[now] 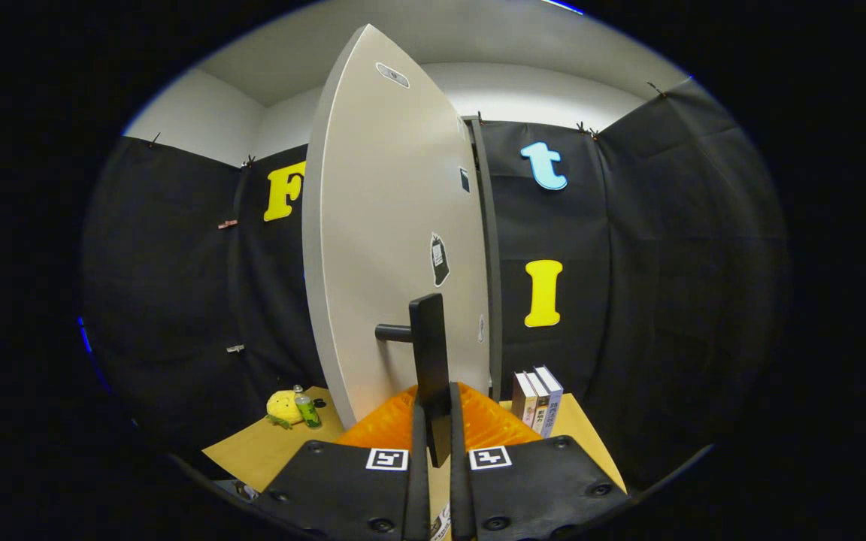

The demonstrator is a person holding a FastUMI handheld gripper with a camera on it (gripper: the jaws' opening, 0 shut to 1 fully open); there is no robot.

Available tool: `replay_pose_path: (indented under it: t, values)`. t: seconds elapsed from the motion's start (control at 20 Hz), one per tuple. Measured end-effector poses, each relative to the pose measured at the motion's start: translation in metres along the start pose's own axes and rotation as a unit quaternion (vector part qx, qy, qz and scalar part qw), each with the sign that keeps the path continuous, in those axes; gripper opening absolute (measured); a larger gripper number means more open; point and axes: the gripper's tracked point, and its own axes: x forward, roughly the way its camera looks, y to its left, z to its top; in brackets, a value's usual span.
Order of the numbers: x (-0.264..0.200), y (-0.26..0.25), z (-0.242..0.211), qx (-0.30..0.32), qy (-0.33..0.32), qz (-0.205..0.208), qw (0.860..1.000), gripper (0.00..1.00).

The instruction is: Open the shoe cabinet door, grab the shoes and put them into the shoe cabinet, then close the shoe cabinet door.

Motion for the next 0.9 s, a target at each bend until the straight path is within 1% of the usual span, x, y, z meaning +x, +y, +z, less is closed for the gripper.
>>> replay_pose_path:
  t: [0.15, 0.3, 0.35, 0.4, 0.55, 0.75, 0.9]
  values:
    - [-0.004, -0.023, 0.004, 0.003, 0.001, -0.019, 1.000, 0.14]
    - [-0.011, -0.048, 0.004, 0.006, -0.003, -0.055, 0.998, 0.14]
    - [-0.014, -0.058, 0.007, 0.008, -0.008, -0.070, 0.997, 0.10]
    - [-0.010, -0.067, 0.008, 0.010, -0.009, -0.078, 0.997, 0.09]
    - [-0.010, -0.063, 0.006, 0.024, -0.006, -0.061, 0.998, 0.09]
    - [-0.017, -0.066, 0.005, 0.007, -0.012, -0.068, 0.998, 0.09]
    - [-0.027, -0.067, 0.008, 0.038, -0.011, -0.069, 0.997, 0.09]
